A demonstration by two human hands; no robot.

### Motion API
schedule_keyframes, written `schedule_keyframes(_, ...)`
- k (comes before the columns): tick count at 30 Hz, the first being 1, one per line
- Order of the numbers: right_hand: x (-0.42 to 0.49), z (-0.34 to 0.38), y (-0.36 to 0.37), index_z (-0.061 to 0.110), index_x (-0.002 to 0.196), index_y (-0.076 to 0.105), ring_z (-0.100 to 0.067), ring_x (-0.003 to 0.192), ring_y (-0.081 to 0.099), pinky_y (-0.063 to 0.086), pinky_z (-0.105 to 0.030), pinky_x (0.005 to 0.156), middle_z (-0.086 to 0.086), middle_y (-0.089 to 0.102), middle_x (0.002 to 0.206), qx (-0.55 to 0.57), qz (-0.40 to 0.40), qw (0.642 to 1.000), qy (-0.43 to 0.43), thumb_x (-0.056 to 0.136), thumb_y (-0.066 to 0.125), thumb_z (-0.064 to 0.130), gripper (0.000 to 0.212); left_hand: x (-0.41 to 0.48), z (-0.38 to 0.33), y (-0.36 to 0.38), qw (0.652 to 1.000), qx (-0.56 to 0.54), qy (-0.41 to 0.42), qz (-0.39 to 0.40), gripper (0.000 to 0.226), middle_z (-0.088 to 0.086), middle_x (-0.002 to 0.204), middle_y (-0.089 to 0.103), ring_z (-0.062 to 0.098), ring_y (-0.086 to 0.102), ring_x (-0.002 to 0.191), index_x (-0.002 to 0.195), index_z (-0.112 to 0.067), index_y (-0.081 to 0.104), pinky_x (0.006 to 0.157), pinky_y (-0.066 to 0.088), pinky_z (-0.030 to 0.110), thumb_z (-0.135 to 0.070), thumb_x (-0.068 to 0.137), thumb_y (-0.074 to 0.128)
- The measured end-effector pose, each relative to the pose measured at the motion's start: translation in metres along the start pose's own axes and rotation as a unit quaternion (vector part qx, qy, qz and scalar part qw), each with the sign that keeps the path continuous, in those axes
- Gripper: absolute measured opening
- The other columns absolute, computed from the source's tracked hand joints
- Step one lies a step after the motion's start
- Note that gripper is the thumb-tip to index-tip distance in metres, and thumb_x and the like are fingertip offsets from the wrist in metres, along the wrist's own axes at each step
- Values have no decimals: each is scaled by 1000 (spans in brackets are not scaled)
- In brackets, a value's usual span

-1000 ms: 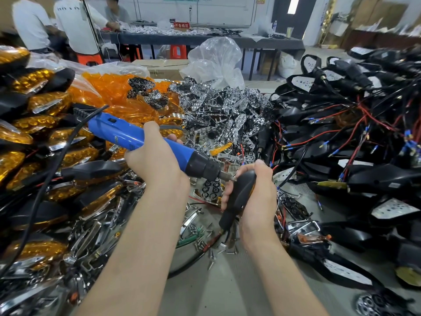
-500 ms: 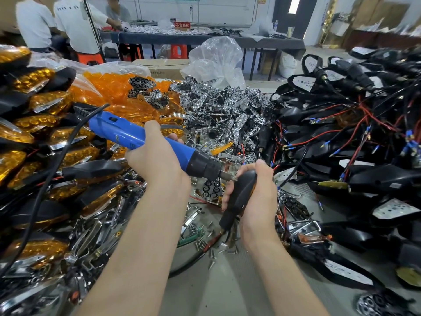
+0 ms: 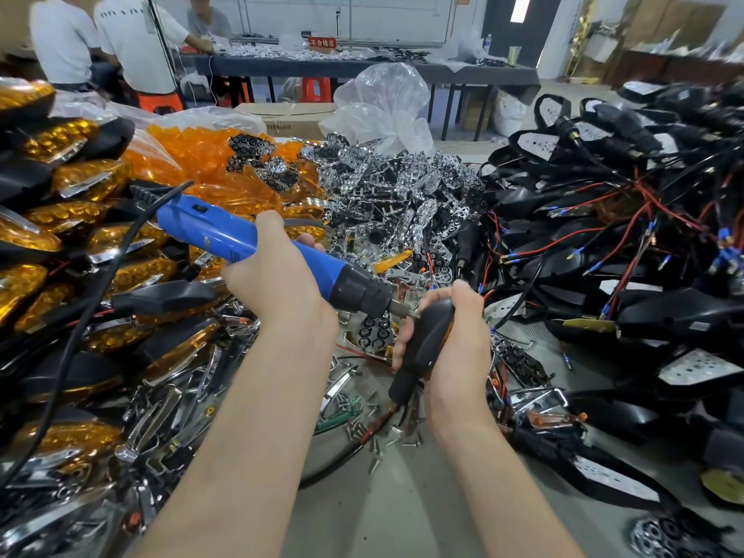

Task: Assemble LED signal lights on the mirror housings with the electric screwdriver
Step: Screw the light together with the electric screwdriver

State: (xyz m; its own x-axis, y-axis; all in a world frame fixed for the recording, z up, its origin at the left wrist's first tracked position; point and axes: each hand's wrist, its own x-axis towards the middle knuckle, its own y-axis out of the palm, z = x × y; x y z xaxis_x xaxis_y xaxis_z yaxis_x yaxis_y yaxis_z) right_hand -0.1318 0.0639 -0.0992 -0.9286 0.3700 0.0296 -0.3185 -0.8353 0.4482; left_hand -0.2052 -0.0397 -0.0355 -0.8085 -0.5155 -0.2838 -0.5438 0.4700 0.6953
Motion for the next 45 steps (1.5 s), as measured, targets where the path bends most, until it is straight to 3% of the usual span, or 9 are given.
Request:
schedule_keyframes(9, 0, 0, 0, 29, 64, 62, -20, 47, 51, 45, -29, 45, -6, 57, 58, -8, 1, 1000, -3, 92, 45, 52, 39, 1, 1, 0, 1000, -1, -2, 0, 31, 3, 78, 62, 13, 64, 51, 112, -17, 50, 54, 54, 26, -12, 88, 68)
schedule_keyframes(24, 1, -1, -1, 27, 65, 62, -20, 47, 50, 45, -28, 45, -6, 57, 58, -4, 3, 1000, -2, 91, 46, 52, 39, 0, 1, 0, 1000, 16, -3, -13, 23, 4, 76, 61, 13, 63, 49, 97, -19, 47, 53, 54, 26, -13, 87, 67)
schedule_keyframes(45, 0, 0, -2, 24, 68, 60, -21, 48, 50, 44, -29, 45, -8, 56, 59, 3, 4, 1000, -5, 92, 44, 50, 39, -2, 0, 1, 1000, 12, 4, -3, 25, 2, 74, 61, 12, 63, 49, 103, -18, 48, 53, 54, 26, -12, 88, 66)
